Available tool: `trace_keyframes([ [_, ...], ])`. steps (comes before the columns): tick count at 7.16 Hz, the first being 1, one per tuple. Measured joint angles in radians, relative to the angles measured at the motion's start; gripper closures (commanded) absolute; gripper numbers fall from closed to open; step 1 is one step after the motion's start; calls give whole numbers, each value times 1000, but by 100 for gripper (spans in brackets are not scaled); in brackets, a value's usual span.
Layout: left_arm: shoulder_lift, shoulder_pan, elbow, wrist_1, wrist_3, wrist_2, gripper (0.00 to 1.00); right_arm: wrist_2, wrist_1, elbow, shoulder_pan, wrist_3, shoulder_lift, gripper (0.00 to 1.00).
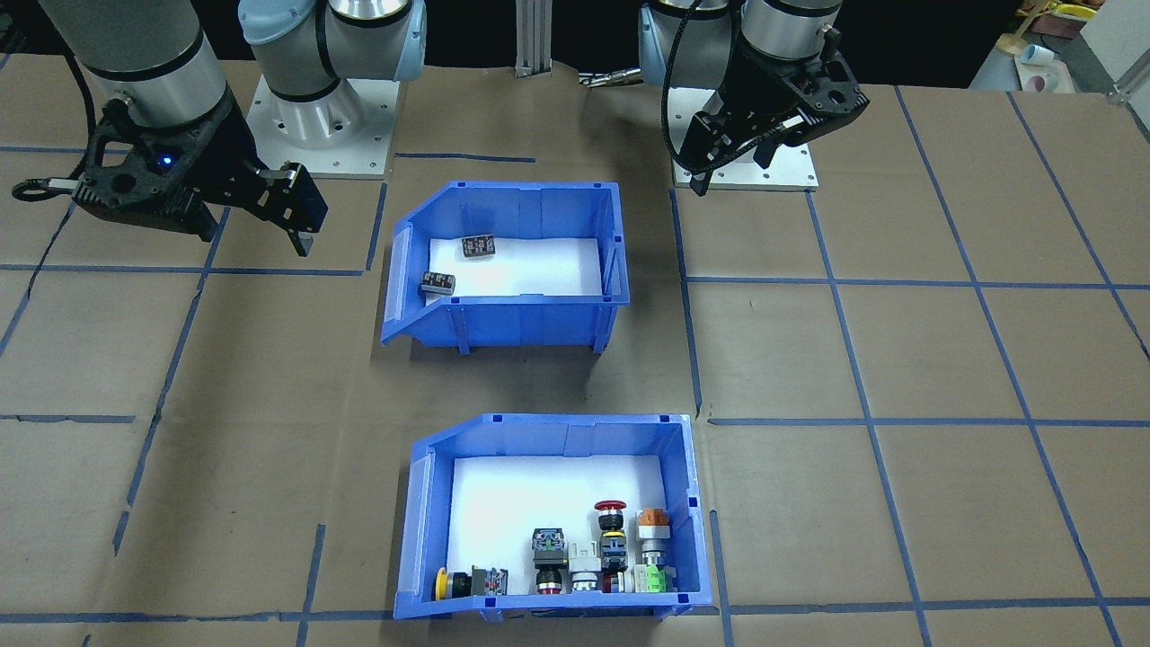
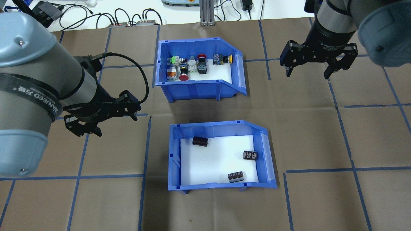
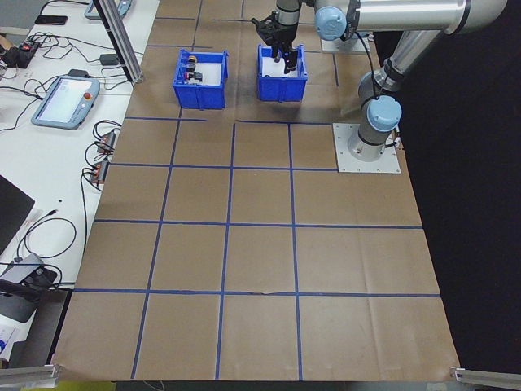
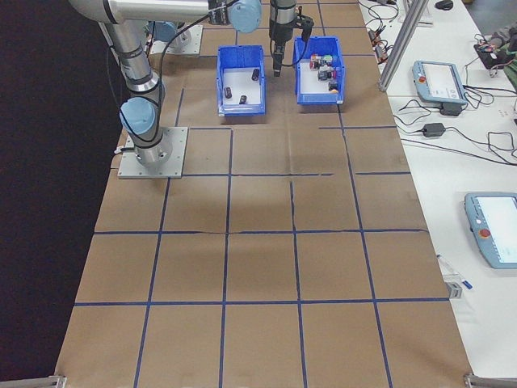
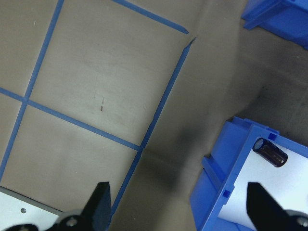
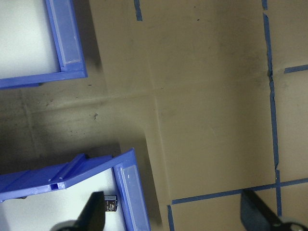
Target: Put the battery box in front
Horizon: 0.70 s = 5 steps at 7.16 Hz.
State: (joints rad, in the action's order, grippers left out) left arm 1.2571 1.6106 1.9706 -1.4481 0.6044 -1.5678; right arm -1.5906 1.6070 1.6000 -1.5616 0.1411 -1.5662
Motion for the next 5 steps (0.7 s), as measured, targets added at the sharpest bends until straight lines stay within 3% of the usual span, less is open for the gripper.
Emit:
trace_keyframes([
  [5,-34,26,66,1,413,15,2,2,3,-7,-1,-15,17,0],
])
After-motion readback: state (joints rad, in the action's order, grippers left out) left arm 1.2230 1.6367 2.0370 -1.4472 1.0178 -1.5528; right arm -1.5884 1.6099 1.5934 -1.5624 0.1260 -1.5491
